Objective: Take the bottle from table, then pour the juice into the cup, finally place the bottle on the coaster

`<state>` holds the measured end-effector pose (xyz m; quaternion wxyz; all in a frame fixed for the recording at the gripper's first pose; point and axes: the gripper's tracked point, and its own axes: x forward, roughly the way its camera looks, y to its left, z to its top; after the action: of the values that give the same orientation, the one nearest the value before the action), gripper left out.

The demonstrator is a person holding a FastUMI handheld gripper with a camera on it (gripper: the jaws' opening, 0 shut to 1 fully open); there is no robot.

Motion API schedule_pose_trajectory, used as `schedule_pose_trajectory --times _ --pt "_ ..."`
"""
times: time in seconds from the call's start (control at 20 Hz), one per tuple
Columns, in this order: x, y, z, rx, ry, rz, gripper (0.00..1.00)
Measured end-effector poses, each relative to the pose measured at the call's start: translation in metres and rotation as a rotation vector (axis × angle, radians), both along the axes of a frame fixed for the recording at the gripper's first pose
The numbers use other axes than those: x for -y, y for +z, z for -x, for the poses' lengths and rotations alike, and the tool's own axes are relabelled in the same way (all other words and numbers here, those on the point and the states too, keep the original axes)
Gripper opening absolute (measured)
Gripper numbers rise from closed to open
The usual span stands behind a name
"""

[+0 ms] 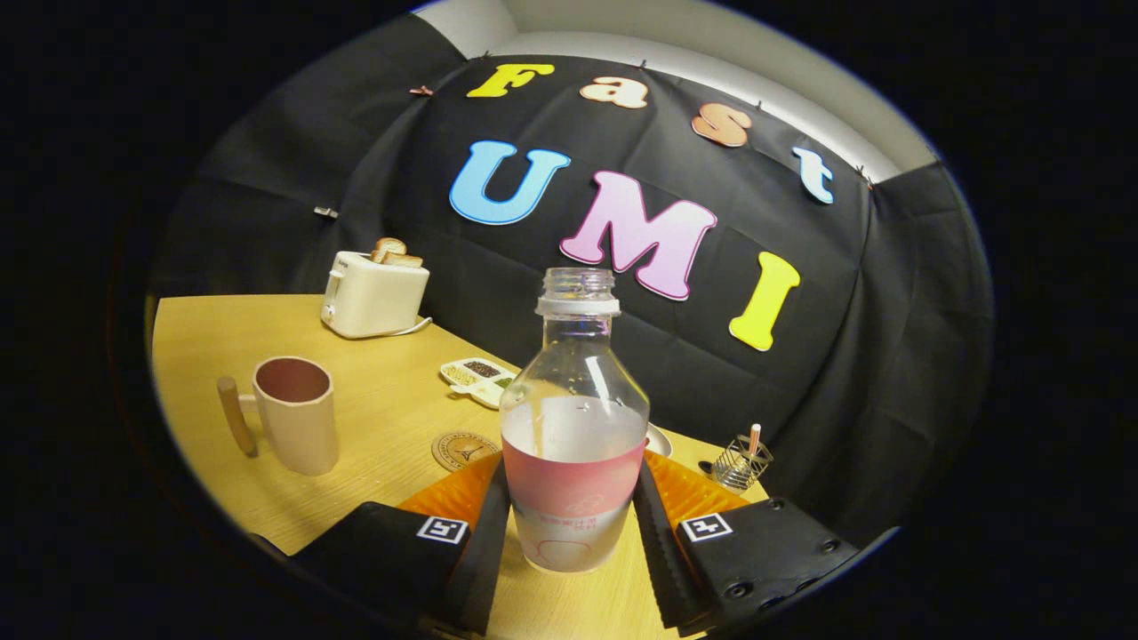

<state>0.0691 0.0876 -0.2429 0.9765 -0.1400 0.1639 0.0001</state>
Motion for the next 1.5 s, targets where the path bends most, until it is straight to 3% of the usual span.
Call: schedule_pose_trajectory --times 0.4,0.75,1.1,1.5 --pt "-0.036 0.032 -0.011 -0.042 0.083 0.426 0.71" --pt "-0.069 0.019 -0.016 -0.110 0.211 0.731 0.71" --pt "-0.094 -0.011 -0.015 -0.177 0.323 0.890 0.71" --pt "-0.098 -0.023 -0.019 -0.210 0.379 1.043 0.71"
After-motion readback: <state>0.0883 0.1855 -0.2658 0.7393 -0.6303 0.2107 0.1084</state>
